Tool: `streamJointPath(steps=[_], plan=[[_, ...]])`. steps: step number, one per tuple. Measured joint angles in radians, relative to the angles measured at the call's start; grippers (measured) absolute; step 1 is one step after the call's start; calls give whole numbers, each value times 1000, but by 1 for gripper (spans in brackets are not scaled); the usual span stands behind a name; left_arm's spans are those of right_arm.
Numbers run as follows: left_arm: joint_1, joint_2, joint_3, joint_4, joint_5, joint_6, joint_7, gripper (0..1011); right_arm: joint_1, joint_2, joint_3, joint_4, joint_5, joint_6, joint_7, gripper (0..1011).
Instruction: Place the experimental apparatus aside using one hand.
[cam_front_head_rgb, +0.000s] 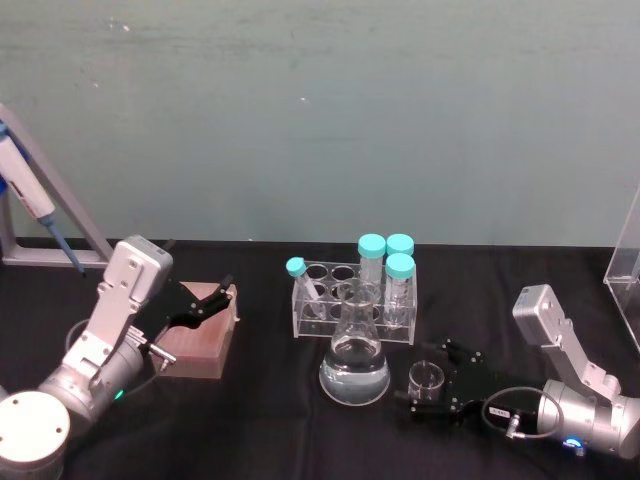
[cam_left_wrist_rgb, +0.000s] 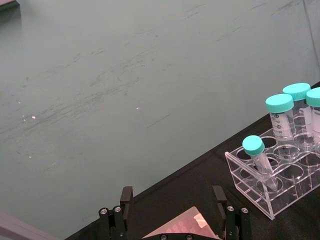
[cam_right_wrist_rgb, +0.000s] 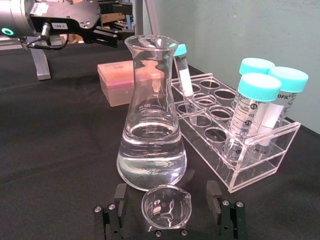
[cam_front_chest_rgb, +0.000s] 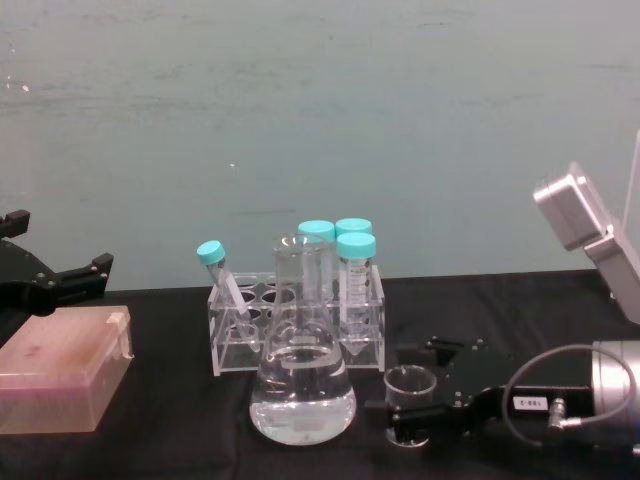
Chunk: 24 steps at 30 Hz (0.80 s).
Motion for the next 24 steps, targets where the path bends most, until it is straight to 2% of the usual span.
streamJointPath(steps=[24], plan=[[0, 0, 0, 0, 0, 0, 0, 1000, 9, -7, 1, 21, -14, 10, -16, 1003]])
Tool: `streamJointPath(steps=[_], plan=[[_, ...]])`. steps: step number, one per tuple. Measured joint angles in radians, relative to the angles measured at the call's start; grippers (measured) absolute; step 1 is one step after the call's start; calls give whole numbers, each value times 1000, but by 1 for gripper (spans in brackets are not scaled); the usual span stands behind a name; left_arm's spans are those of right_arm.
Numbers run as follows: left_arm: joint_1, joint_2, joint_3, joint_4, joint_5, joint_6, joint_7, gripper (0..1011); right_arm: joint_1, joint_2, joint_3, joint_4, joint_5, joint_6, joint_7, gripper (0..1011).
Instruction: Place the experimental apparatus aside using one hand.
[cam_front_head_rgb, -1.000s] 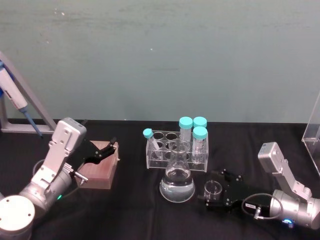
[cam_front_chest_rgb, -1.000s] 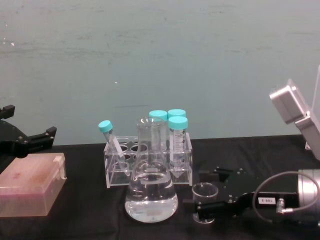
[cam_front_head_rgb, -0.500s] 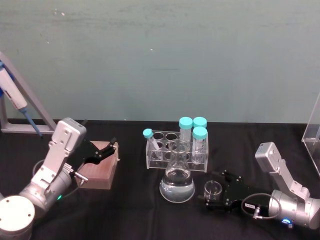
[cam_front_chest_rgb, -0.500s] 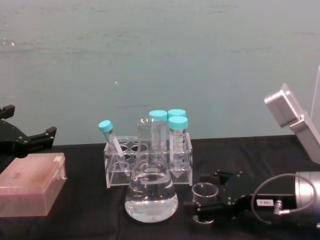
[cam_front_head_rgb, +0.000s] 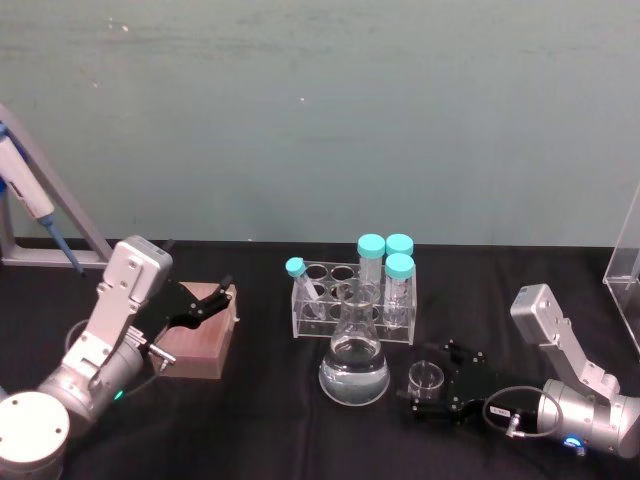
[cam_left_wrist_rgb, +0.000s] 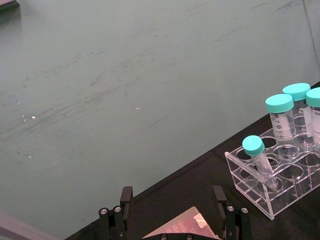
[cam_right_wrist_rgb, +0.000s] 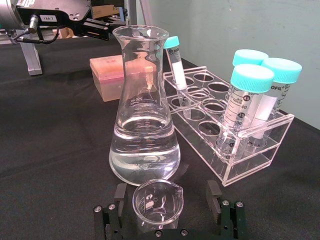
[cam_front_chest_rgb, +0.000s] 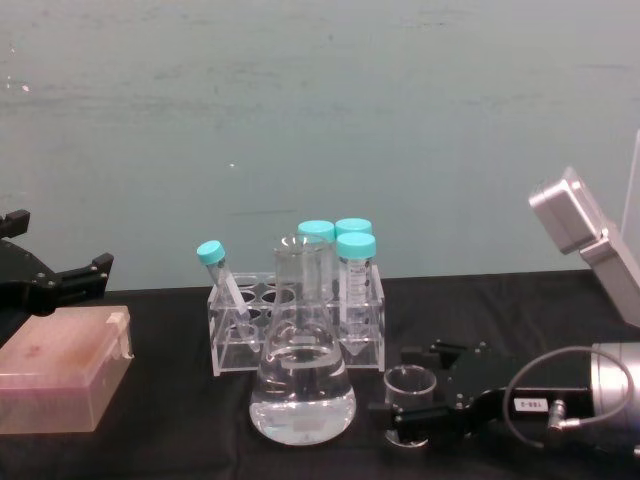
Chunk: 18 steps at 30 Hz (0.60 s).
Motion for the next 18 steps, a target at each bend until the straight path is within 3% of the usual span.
streamJointPath(steps=[15, 18], plan=[[0, 0, 0, 0, 0, 0, 0, 1000, -1, 0, 0, -1, 1, -2, 1, 1003], [0, 0, 0, 0, 0, 0, 0, 1000, -1, 0, 0, -1, 2, -2, 1, 957]])
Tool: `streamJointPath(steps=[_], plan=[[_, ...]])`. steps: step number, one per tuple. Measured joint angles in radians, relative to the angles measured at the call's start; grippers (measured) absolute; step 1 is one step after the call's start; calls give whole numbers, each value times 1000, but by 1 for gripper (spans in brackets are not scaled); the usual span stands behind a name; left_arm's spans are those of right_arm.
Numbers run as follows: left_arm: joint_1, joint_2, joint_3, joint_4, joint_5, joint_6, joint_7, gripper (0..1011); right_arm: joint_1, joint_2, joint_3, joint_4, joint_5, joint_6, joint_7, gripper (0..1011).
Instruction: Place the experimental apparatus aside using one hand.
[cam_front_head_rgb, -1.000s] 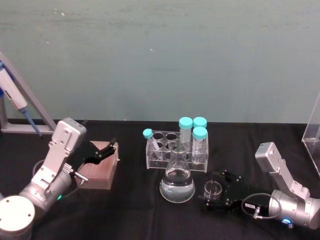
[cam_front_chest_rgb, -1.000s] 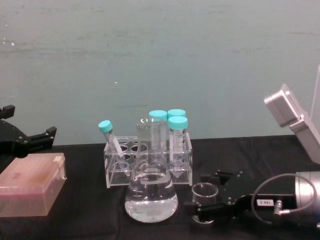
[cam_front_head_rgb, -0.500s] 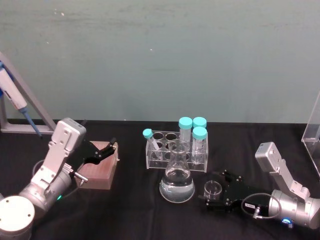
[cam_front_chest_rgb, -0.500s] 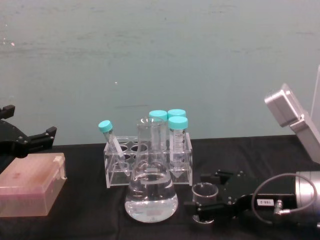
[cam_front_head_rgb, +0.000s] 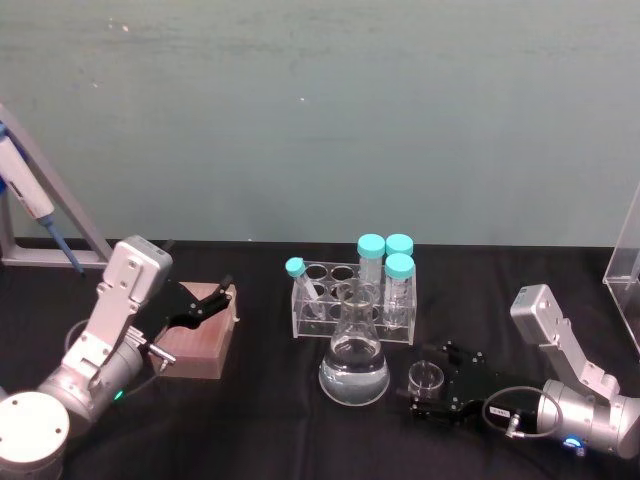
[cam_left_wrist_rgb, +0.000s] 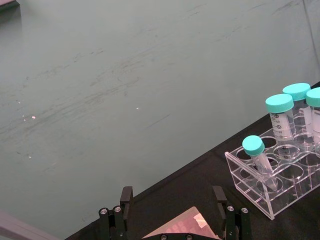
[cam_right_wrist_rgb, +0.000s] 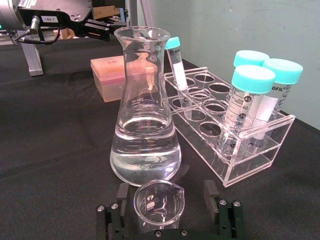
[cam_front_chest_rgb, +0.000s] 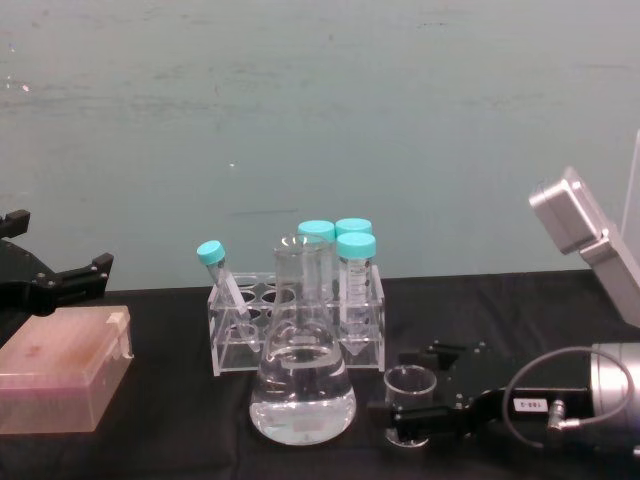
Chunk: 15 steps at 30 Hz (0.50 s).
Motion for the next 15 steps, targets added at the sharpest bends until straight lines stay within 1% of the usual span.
streamJointPath(steps=[2, 3, 5, 6, 9, 11, 13, 14, 15], plan=[[0, 0, 0, 0, 0, 0, 0, 1000, 0, 0, 0, 0, 0, 0, 0, 931], [0, 0, 0, 0, 0, 0, 0, 1000, 0, 0, 0, 0, 0, 0, 0, 890], [0, 0, 0, 0, 0, 0, 0, 1000, 0, 0, 0, 0, 0, 0, 0, 863], [0, 0, 0, 0, 0, 0, 0, 1000, 0, 0, 0, 0, 0, 0, 1, 818], [0, 0, 0, 0, 0, 0, 0, 1000, 0, 0, 0, 0, 0, 0, 1, 736], [0, 0, 0, 0, 0, 0, 0, 1000, 0, 0, 0, 0, 0, 0, 1, 653], [0, 0, 0, 0, 0, 0, 0, 1000, 0, 0, 0, 0, 0, 0, 1, 609], [0, 0, 0, 0, 0, 0, 0, 1000, 0, 0, 0, 0, 0, 0, 1, 552], [0, 0, 0, 0, 0, 0, 0, 1000, 0, 0, 0, 0, 0, 0, 1, 539]])
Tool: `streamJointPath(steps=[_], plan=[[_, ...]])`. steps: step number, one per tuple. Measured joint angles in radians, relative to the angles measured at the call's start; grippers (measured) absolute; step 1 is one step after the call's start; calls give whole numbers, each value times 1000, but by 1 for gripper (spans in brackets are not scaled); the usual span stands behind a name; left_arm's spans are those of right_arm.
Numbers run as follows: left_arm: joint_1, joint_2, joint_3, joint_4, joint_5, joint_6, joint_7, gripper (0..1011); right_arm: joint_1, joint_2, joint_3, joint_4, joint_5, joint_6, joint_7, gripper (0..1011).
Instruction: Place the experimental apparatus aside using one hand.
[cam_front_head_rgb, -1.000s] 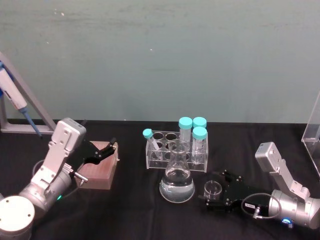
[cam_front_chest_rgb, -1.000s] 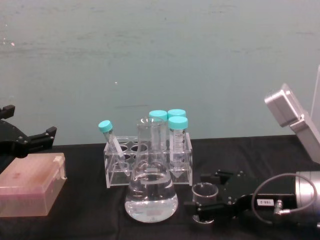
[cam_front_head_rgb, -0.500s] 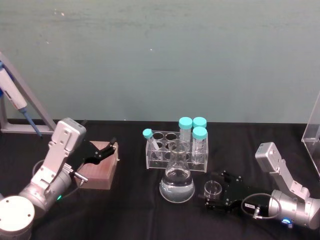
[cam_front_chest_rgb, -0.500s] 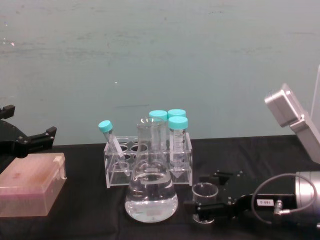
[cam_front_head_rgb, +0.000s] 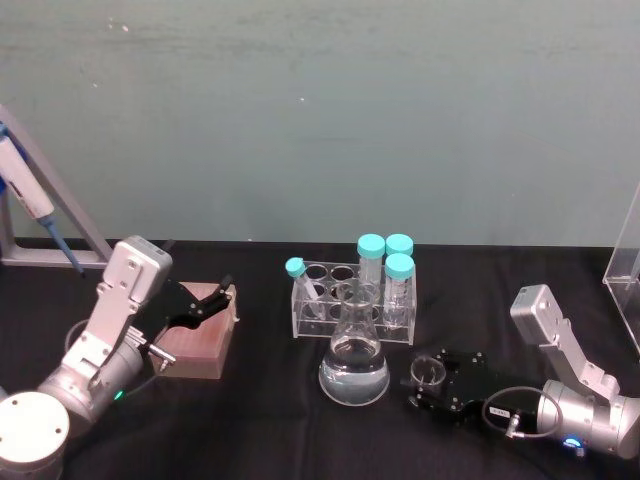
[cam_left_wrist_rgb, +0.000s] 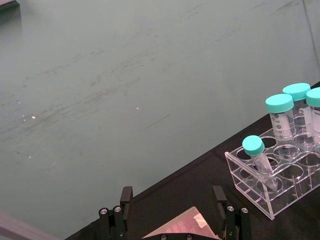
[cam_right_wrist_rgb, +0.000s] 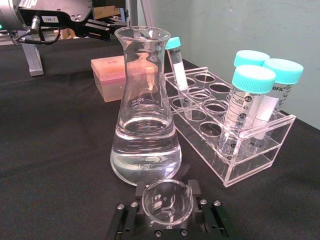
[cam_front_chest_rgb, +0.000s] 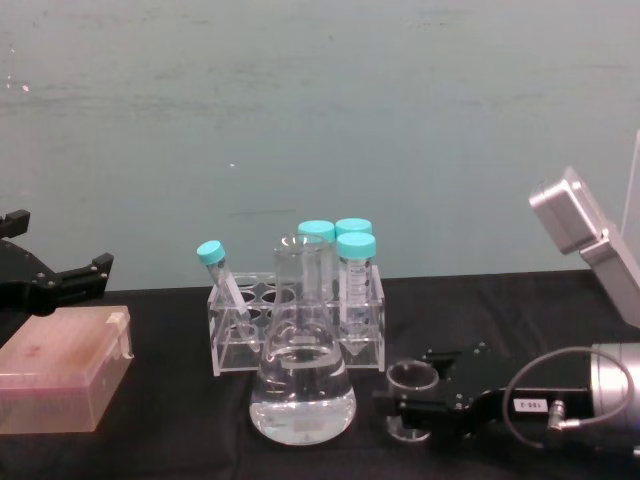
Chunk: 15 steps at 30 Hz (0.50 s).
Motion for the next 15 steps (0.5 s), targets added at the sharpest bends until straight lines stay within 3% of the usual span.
streamJointPath(steps=[3, 15], plan=[[0, 0, 0, 0, 0, 0, 0, 1000, 0, 0, 0, 0, 0, 0, 0, 465], [0, 0, 0, 0, 0, 0, 0, 1000, -4, 3, 1, -7, -2, -1, -3, 461]])
